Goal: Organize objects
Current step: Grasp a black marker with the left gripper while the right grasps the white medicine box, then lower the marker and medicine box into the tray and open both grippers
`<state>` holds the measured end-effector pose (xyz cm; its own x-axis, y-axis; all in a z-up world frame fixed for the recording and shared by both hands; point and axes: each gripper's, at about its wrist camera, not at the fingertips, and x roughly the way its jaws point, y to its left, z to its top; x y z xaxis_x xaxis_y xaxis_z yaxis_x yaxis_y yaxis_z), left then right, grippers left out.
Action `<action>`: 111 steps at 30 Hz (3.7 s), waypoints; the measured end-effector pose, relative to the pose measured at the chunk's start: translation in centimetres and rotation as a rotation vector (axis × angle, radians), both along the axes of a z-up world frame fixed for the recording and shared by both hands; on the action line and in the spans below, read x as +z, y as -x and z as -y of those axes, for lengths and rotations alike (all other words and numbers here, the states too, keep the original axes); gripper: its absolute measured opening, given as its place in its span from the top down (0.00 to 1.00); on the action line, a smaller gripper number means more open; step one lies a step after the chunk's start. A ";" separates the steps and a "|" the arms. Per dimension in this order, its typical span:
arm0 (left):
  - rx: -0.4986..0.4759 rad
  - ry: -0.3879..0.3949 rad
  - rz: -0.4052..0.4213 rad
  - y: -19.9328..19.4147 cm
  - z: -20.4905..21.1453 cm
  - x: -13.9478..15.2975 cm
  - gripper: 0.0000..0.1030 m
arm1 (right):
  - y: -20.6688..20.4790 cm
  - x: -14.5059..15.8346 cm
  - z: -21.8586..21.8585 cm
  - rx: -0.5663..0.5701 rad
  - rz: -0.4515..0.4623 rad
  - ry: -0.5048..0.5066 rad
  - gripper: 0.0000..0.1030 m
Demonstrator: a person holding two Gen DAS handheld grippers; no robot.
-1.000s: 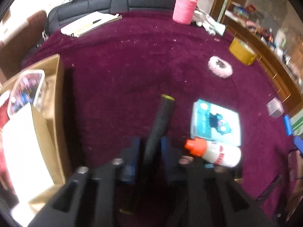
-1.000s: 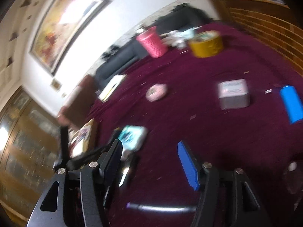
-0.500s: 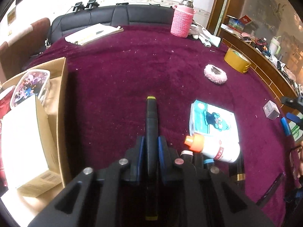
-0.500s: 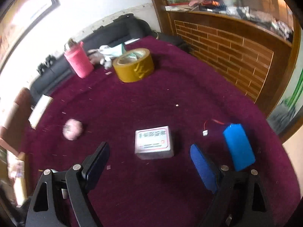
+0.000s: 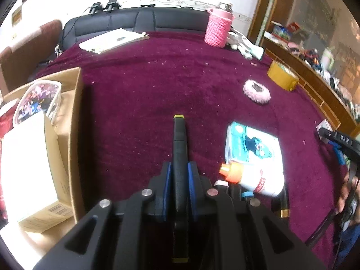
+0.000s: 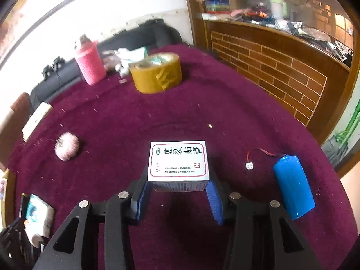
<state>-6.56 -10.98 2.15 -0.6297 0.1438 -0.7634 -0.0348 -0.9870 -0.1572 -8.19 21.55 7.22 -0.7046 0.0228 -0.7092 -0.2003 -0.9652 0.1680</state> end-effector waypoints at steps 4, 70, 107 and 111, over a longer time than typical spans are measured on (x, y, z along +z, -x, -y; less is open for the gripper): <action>0.006 -0.044 -0.032 -0.4 0.5 0.7 0.86 | -1.2 1.7 1.0 0.062 -0.104 0.037 0.52; 0.383 -0.242 -0.001 -1.3 24.0 5.5 0.86 | 4.1 3.1 44.4 0.798 0.137 0.077 0.51; 0.380 -0.265 -0.033 -3.0 23.9 6.0 0.65 | 3.6 2.5 42.4 0.779 0.218 0.170 0.34; 0.360 -0.264 -0.046 -4.0 22.8 6.6 0.63 | 2.5 3.2 41.1 0.782 0.202 0.197 0.34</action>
